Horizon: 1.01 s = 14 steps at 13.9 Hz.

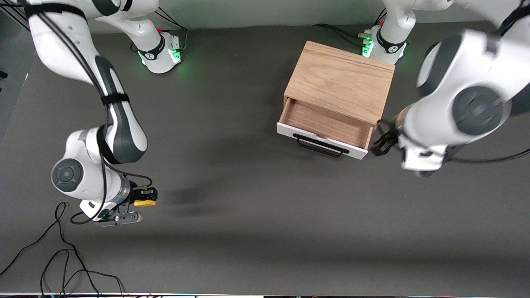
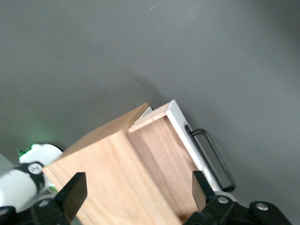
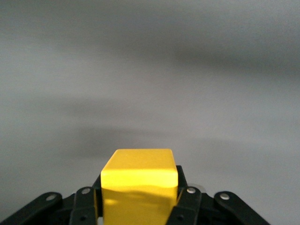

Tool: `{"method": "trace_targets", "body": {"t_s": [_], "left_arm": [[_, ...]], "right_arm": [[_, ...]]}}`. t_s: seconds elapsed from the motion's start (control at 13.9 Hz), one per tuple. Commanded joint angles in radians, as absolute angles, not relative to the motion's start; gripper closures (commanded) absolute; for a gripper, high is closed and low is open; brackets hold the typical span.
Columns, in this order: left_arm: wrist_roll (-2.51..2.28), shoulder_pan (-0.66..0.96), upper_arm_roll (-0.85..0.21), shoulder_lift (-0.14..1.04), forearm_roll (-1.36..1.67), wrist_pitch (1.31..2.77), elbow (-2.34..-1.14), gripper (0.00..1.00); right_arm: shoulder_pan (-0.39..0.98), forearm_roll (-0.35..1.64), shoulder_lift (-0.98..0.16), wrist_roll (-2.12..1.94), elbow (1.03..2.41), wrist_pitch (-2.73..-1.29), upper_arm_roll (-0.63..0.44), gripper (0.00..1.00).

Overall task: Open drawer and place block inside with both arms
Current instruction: 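Lift the cube with the right gripper while the left gripper withdraws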

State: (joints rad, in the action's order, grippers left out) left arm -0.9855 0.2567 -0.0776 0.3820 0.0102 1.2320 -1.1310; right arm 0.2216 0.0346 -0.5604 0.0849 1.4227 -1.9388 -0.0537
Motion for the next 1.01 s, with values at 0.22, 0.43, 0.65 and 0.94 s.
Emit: {"method": "trace_targets", "body": {"t_s": [0.22, 0.43, 0.65, 0.94], "left_arm": [[-0.636, 0.250, -0.075, 0.218, -0.057, 1.272, -1.249, 0.00], [-0.493, 0.209, -0.075, 0.195, -0.057, 1.308, -1.249, 0.00], [-0.388, 0.157, -0.075, 0.187, -0.057, 1.312, -1.249, 0.00], [-0.298, 0.083, -0.078, 0.186, -0.038, 1.344, -1.252, 0.00]], "right_arm": [[0.411, 0.149, -0.566, 0.412, 1.149, -1.660, -0.058, 0.81], [0.556, 0.147, -0.577, 0.659, 1.085, -1.663, -0.058, 0.82], [0.701, 0.146, -0.620, 0.861, 1.031, -1.701, -0.058, 0.82], [0.862, 0.138, -0.695, 1.076, 1.028, -1.854, -0.060, 0.82]]}}
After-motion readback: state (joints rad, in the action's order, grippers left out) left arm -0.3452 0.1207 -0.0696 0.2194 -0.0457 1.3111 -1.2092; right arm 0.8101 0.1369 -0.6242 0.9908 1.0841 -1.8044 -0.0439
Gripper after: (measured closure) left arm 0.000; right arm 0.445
